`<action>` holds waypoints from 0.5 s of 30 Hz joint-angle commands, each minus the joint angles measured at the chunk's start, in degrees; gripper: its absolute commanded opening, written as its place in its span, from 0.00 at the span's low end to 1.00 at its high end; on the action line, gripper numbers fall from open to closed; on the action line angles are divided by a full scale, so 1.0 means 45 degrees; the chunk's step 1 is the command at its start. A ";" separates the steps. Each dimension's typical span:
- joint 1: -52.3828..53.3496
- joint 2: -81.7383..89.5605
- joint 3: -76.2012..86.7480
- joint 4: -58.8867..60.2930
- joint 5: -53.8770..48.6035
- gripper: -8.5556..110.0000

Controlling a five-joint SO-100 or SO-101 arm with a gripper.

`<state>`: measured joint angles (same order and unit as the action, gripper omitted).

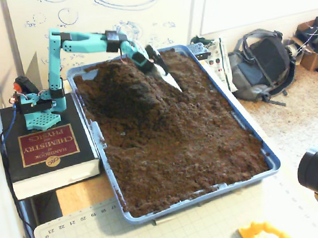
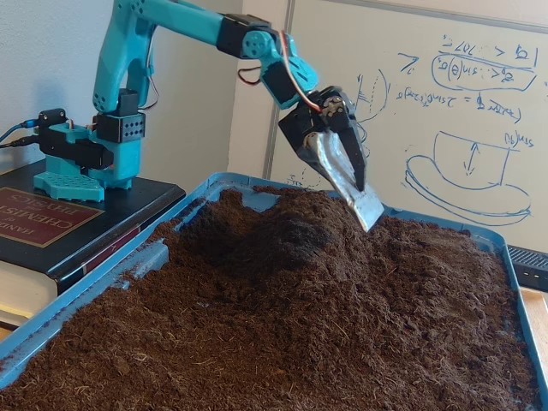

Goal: Build a berm.

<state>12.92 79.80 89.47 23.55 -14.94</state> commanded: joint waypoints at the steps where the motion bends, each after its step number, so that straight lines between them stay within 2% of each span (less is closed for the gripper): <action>1: 0.0645 -0.0293 -0.2285 -0.2051 0.1094 0.07; 7: 0.1133 -0.3516 -0.4844 -0.5078 0.3555 0.07; 15: 0.1934 -0.7598 -0.7734 -0.6191 0.3086 0.07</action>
<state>19.86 45.53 64.25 -1.49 0.70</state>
